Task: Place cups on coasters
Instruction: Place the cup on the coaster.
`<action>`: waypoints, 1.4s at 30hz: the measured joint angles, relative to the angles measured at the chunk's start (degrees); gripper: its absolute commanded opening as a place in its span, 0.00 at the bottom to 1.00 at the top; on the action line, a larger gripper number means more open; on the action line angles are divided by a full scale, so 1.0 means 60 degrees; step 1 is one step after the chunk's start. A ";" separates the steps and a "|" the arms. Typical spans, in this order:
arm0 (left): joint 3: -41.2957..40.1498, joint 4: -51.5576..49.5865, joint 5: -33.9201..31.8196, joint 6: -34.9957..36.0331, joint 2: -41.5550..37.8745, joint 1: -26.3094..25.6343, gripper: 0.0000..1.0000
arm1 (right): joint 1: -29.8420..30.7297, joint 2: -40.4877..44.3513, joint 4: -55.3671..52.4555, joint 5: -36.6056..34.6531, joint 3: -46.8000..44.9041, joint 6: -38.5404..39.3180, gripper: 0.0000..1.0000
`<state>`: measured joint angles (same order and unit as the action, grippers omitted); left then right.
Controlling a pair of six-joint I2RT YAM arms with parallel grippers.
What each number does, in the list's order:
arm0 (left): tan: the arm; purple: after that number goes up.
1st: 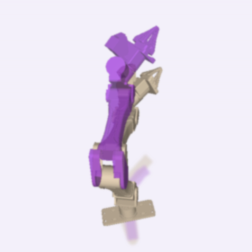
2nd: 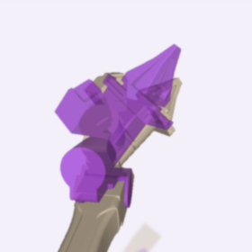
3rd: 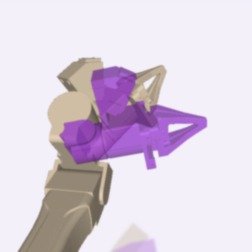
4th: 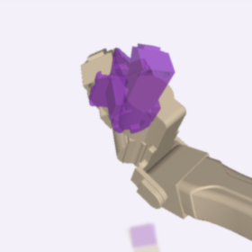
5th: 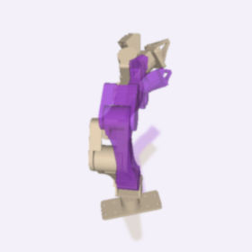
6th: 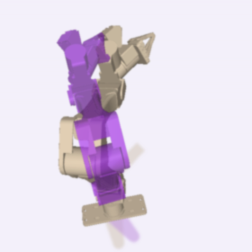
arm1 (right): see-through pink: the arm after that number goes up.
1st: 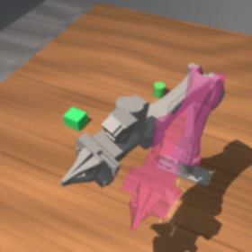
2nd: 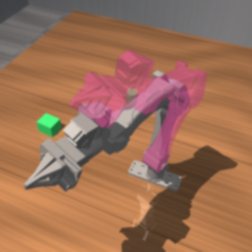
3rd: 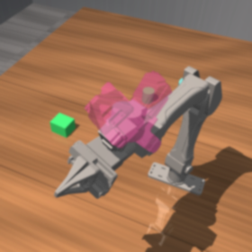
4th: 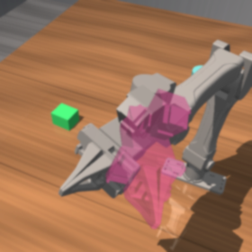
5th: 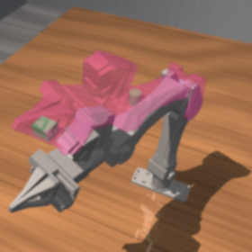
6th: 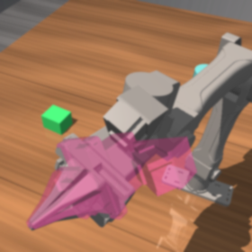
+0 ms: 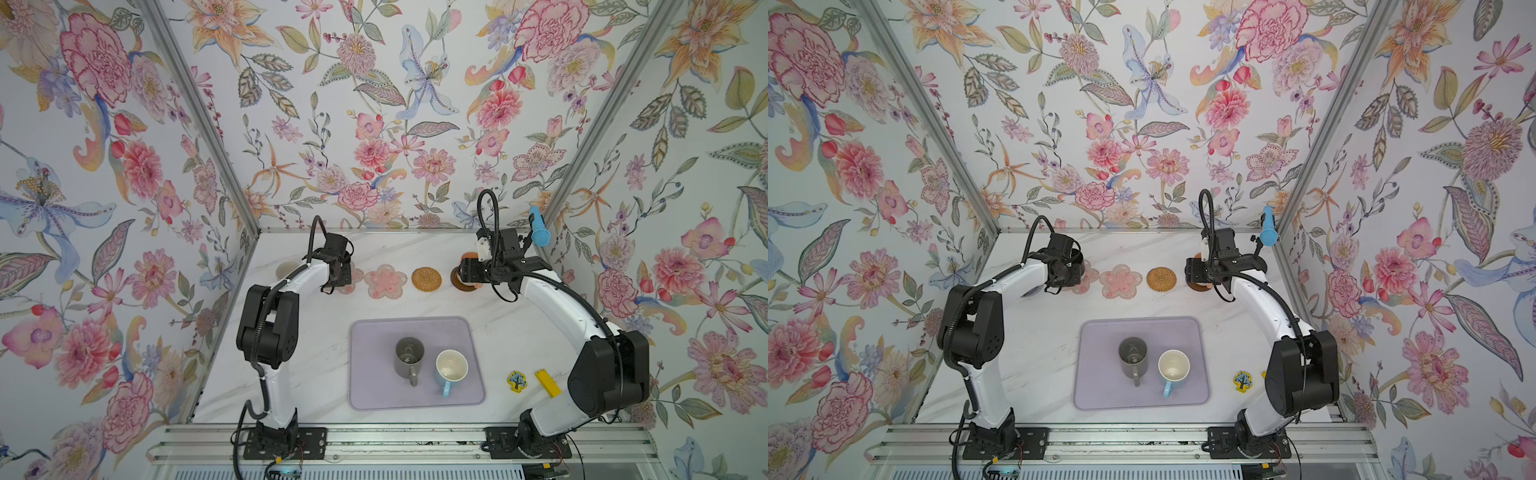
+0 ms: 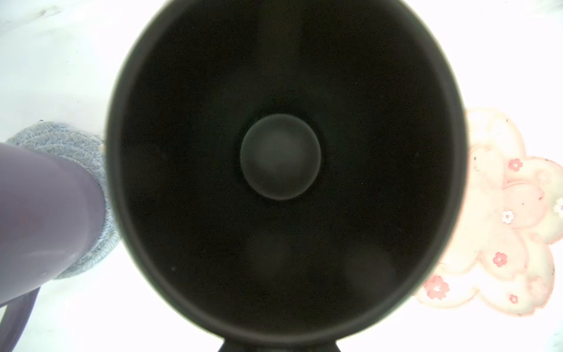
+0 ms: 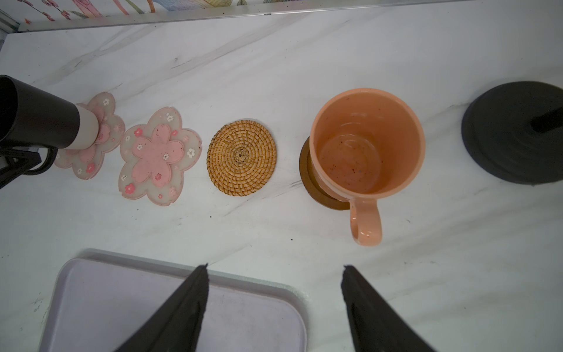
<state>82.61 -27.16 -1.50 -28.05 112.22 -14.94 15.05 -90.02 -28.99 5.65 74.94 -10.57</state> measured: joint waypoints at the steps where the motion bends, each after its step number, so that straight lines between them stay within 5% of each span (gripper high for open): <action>1: -0.0033 0.0044 0.0000 -0.0015 0.0000 0.0000 0.34 | 0.0000 0.0000 0.0000 0.0000 0.0000 0.0000 0.71; 6: -0.0233 0.0051 -0.0004 -0.0044 -0.0007 0.0007 0.48 | 0.0062 0.0000 0.0000 0.0033 0.0000 -0.0004 0.72; 22: -0.0419 0.0029 -0.0033 0.0000 -0.0994 0.0007 0.60 | 0.0244 0.0004 0.0000 0.0033 0.0004 -0.0044 0.72; 42: -0.2371 -0.0219 -0.0124 -0.0142 -0.4229 0.0011 0.48 | 0.0929 0.0310 -0.0069 -0.0015 0.0000 -0.0040 0.71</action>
<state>68.38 -28.47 -2.24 -28.91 86.85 -14.87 20.62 -88.16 -29.41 5.56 74.94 -10.81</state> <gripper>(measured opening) 0.490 0.712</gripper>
